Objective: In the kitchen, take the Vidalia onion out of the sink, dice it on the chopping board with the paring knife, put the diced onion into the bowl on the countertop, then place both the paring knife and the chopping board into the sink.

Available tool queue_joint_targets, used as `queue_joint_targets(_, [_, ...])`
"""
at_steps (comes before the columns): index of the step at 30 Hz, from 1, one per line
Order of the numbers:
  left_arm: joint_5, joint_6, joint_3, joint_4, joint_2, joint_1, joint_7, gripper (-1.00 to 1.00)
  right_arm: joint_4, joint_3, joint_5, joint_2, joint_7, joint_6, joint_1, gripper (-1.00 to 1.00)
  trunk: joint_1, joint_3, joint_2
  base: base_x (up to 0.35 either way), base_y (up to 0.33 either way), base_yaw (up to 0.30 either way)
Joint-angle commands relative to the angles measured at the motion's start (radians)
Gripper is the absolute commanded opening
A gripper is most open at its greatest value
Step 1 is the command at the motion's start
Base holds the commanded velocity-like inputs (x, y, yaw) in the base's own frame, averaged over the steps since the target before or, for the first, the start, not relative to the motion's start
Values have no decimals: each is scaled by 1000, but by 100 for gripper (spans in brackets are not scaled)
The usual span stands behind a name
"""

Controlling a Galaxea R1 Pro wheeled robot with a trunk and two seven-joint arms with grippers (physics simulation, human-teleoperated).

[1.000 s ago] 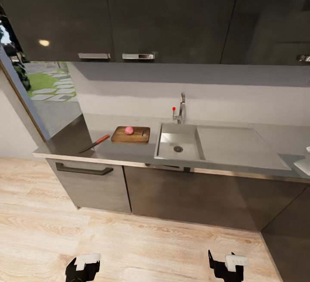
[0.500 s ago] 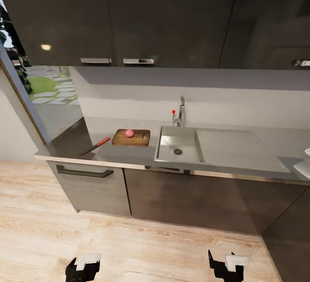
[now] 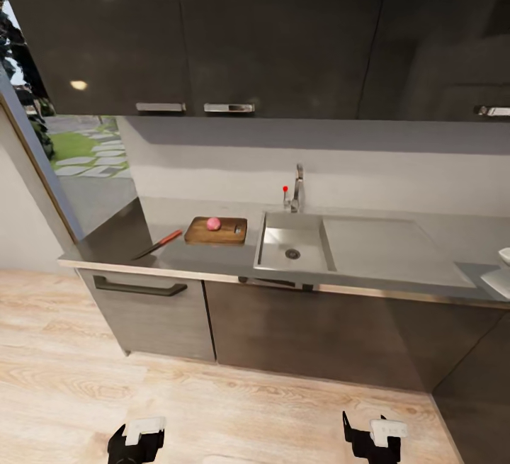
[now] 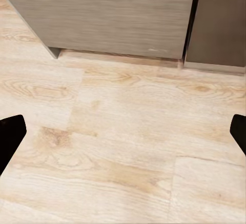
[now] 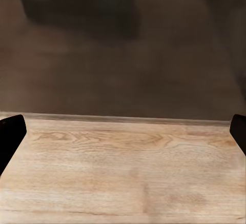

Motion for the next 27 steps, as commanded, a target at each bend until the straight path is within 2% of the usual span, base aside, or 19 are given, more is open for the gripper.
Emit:
queue_joint_targets(1, [6,-5,-9,4,-1,-2,2,100,1,-8,10,1,-1,-3,-1,100,1,0,-2,0,0,0])
queue_joint_targets(27, [6,-5,-9,4,-2,-2,2,100,1,-7,10,1,-1,-3,-1,100,1,41,-2,0,0,0])
